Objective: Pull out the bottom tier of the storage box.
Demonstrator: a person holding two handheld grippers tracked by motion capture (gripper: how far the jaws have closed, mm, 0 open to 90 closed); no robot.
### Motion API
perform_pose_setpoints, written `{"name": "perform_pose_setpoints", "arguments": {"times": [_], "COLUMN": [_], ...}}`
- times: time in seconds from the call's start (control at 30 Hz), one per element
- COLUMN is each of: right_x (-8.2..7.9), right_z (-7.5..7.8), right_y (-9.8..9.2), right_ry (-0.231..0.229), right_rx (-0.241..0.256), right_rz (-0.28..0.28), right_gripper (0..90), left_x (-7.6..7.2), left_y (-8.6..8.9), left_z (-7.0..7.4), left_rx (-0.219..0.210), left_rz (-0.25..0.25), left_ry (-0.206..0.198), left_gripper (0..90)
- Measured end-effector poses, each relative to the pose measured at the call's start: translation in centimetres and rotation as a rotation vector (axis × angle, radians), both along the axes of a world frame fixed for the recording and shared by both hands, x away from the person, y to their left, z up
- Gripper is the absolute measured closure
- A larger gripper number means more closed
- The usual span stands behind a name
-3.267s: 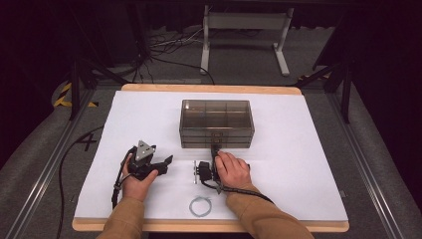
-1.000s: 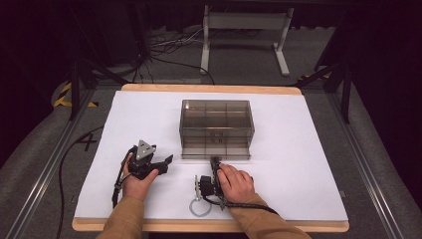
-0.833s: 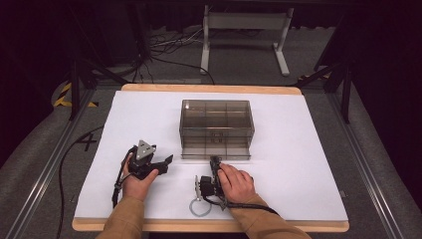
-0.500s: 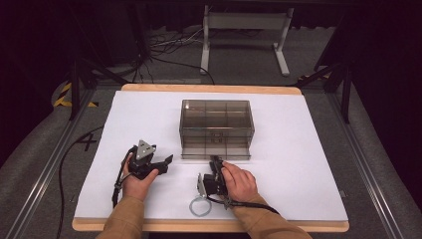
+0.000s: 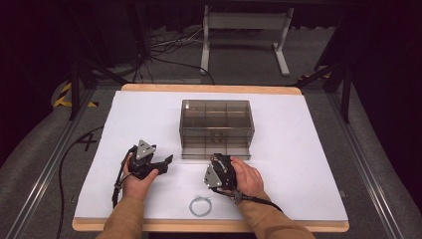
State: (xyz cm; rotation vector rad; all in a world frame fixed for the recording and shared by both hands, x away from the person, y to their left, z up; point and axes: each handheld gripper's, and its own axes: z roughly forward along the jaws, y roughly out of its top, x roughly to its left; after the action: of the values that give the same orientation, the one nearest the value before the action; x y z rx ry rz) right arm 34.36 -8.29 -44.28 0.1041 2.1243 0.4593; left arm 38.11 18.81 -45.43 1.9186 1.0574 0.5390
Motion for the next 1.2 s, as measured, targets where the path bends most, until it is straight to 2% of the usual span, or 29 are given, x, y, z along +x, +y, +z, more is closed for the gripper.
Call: {"name": "perform_pose_setpoints", "arguments": {"times": [0.1, 0.17, 0.2, 0.23, 0.3, 0.4, 0.43, 0.67, 0.7, 0.73, 0.83, 0.97, 1.0, 1.03, 1.07, 1.13, 1.2], "right_x": [0.1, 0.2, 0.3, 0.3, 0.5, 0.7, 0.7, 1.8, 1.9, 2.2, 2.5, 2.7, 2.8, 2.8, 2.9, 3.0, 3.2], "right_z": [0.4, 0.8, 0.9, 1.0, 1.1, 1.3, 1.3, 1.9, 1.9, 2.1, 2.4, 2.6, 2.7, 2.7, 2.7, 2.7, 2.6], "right_y": [-0.3, -0.6, -0.9, -1.1, -1.4, -2.2, -2.2, -4.5, -4.7, -5.3, -6.0, -6.5, -6.8, -6.8, -7.1, -7.2, -7.6], "right_ry": [0.029, 0.068, 0.095, 0.103, 0.121, 0.166, 0.166, 0.278, 0.289, 0.323, 0.373, 0.400, 0.422, 0.422, 0.443, 0.451, 0.478], "right_rx": [0.050, 0.075, 0.115, 0.133, 0.206, 0.267, 0.267, 0.434, 0.449, 0.500, 0.567, 0.604, 0.633, 0.633, 0.659, 0.664, 0.691], "right_rz": [0.005, 0.023, 0.029, 0.032, 0.030, 0.046, 0.046, 0.036, 0.041, 0.068, 0.096, 0.121, 0.137, 0.137, 0.145, 0.149, 0.160], "right_gripper": [67.5, 67.2, 67.0, 66.9, 66.7, 66.6, 66.6, 65.4, 65.4, 65.2, 64.7, 64.7, 64.6, 64.6, 64.5, 64.4, 64.5], "left_x": [0.0, 0.0, 0.0, 0.0, 0.0, 0.0, 0.0, -0.1, 0.0, 0.0, 0.0, 0.0, -0.1, -0.1, -0.1, -0.1, -0.1], "left_y": [0.0, 0.0, 0.0, 0.0, 0.0, 0.0, 0.0, 0.1, 0.1, 0.1, 0.1, 0.1, 0.1, 0.1, 0.1, 0.1, 0.1], "left_z": [0.0, 0.0, 0.0, 0.0, 0.0, 0.0, 0.0, 0.0, 0.0, 0.0, 0.0, 0.0, 0.0, 0.0, 0.0, 0.0, 0.0], "left_rx": [0.001, 0.000, 0.000, -0.001, -0.002, -0.005, -0.005, -0.007, -0.009, -0.009, -0.010, -0.012, -0.012, -0.013, -0.013, -0.013, -0.013], "left_rz": [-0.001, 0.000, 0.000, 0.000, -0.001, -0.002, -0.002, -0.008, -0.010, -0.011, -0.013, -0.015, -0.016, -0.017, -0.018, -0.018, -0.014], "left_ry": [-0.003, -0.001, 0.000, -0.001, -0.001, 0.001, 0.001, 0.000, 0.000, 0.000, 0.001, 0.001, 0.001, 0.002, 0.002, 0.001, 0.000], "left_gripper": [26.7, 26.7, 26.7, 26.7, 26.8, 26.7, 26.7, 26.8, 26.8, 26.8, 26.8, 26.9, 26.9, 26.9, 26.9, 26.9, 26.9]}}
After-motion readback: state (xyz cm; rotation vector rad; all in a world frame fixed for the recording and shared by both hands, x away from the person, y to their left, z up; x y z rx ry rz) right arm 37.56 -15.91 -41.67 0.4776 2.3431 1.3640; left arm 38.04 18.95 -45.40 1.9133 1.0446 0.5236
